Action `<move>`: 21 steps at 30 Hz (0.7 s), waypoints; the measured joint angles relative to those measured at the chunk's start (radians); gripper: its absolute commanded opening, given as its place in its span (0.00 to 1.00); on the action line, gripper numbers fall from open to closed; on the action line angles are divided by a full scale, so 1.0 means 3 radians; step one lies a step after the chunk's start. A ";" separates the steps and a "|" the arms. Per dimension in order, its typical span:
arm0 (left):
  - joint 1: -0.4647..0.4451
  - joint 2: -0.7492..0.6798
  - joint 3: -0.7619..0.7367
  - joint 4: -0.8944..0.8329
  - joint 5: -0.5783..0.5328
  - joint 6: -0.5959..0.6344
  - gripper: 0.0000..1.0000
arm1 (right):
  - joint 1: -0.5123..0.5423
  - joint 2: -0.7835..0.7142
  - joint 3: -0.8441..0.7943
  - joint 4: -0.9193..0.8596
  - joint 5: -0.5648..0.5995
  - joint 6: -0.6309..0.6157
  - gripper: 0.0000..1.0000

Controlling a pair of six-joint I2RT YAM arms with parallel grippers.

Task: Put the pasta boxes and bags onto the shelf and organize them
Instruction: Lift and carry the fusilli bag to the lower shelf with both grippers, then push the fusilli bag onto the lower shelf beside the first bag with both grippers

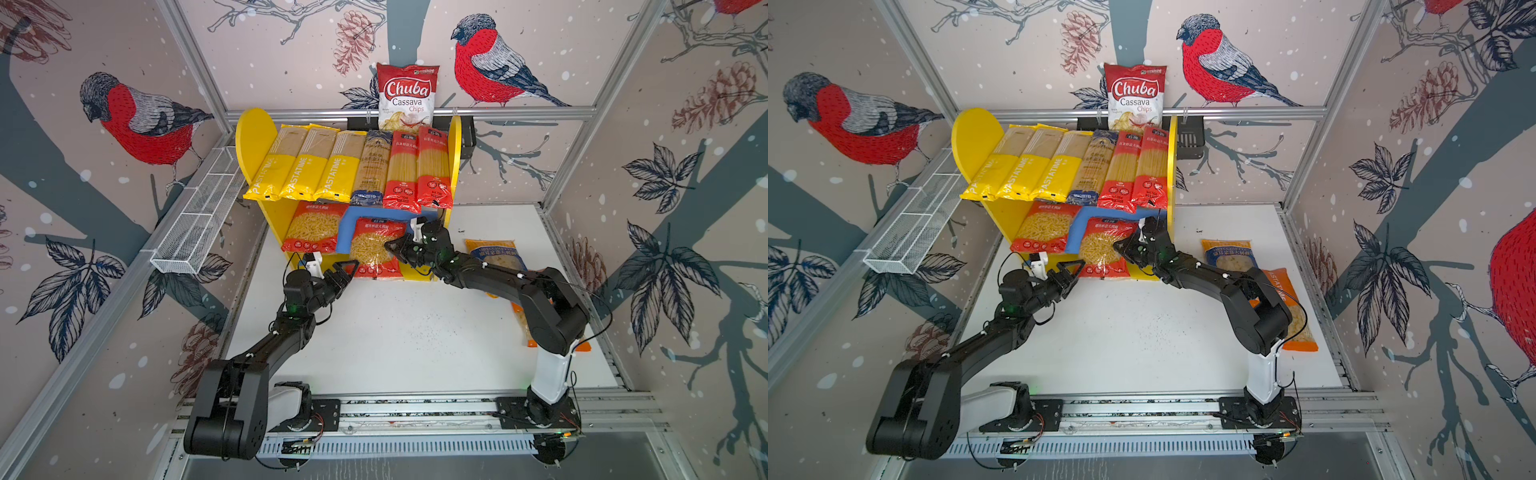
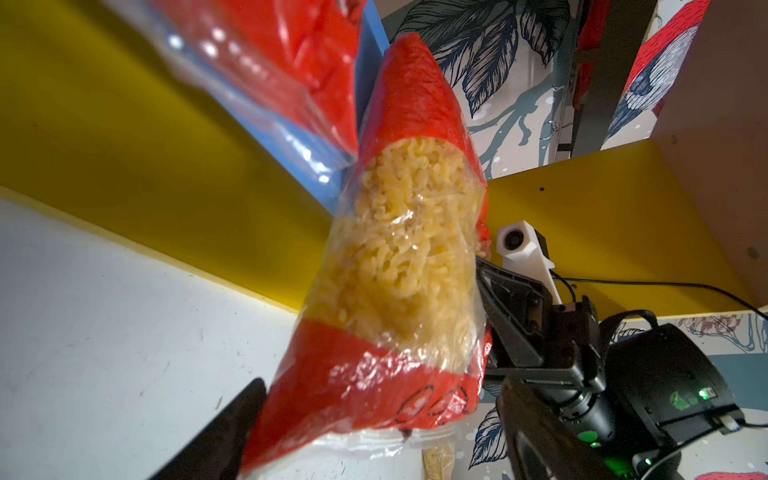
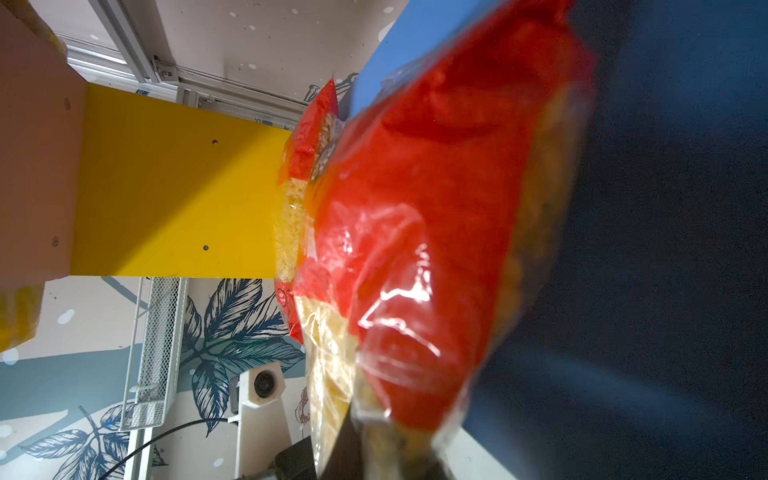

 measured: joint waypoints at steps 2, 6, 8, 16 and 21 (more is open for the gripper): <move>0.0033 0.0019 -0.0095 -0.0010 -0.0005 -0.0009 0.88 | -0.0001 0.0006 0.0045 -0.0011 -0.0010 0.0052 0.12; 0.0043 0.0243 -0.0065 0.0221 0.0004 -0.0178 0.83 | 0.0011 0.0064 0.0167 -0.0010 -0.0032 0.0135 0.13; 0.0000 0.0362 0.0034 0.0430 0.0014 -0.0238 0.76 | 0.0018 0.0076 0.0178 -0.0009 -0.0034 0.0136 0.15; -0.0092 0.0411 0.0107 0.0711 0.0071 -0.0450 0.39 | 0.0024 0.0020 0.0060 0.0055 -0.0066 0.0144 0.41; -0.0092 0.0275 0.0137 0.0706 0.0072 -0.0448 0.26 | 0.0072 -0.0182 -0.0170 0.0066 -0.0093 0.0102 0.58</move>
